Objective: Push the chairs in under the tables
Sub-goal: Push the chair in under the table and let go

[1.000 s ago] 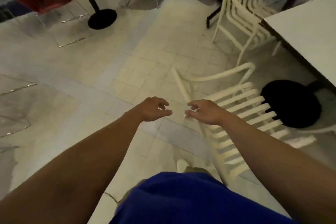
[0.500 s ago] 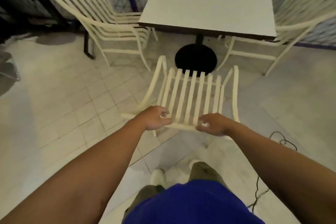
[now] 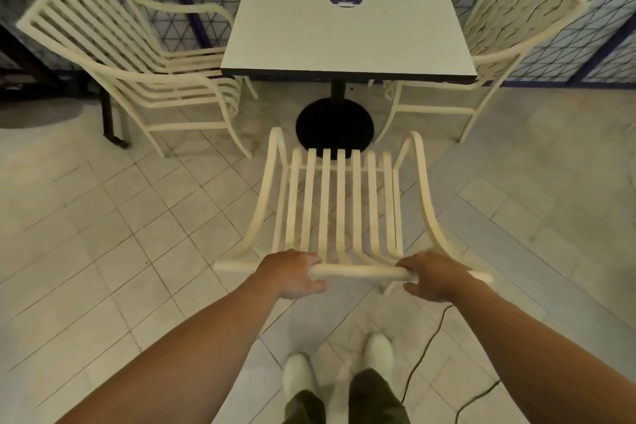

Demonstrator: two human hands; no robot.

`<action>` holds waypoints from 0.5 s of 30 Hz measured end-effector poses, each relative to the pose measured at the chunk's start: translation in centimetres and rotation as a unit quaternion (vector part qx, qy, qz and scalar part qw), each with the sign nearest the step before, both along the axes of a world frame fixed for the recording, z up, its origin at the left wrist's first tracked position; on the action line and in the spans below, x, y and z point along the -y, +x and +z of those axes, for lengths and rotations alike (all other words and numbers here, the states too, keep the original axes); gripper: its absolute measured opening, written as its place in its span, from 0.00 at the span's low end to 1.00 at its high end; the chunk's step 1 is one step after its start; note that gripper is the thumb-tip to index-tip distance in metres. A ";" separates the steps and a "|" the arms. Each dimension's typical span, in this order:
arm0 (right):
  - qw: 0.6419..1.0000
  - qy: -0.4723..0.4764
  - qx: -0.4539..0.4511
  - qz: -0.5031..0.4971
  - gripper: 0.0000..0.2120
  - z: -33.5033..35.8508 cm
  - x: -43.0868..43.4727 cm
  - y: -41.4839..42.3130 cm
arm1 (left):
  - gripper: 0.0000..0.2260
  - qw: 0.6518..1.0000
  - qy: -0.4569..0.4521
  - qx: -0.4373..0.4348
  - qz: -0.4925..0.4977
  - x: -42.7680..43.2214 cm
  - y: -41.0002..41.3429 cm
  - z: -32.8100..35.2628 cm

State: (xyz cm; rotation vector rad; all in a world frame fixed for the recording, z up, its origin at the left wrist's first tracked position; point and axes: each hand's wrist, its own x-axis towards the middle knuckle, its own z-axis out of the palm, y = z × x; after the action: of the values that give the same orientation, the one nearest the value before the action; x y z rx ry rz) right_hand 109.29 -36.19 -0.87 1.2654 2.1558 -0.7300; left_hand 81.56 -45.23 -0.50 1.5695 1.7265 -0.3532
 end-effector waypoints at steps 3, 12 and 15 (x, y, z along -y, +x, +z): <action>1.000 -0.008 0.010 0.009 0.21 -1.7 -0.8 0.5 | 0.25 0.999 -0.018 -0.032 -0.039 -1.2 -0.3 -1.7; 0.997 0.003 0.034 0.069 0.28 -2.9 -1.9 0.3 | 0.33 0.995 -0.042 -0.078 -0.042 -1.7 0.0 -2.7; 0.996 0.007 0.031 0.083 0.26 -2.5 -2.8 0.2 | 0.32 0.995 -0.027 -0.093 -0.039 -2.2 0.1 -2.5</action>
State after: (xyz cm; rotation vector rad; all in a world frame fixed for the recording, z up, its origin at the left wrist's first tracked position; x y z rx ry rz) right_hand 109.50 -33.38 -3.32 1.0864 2.1862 -0.6005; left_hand 81.67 -43.03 -3.03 1.6104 1.7809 -0.5982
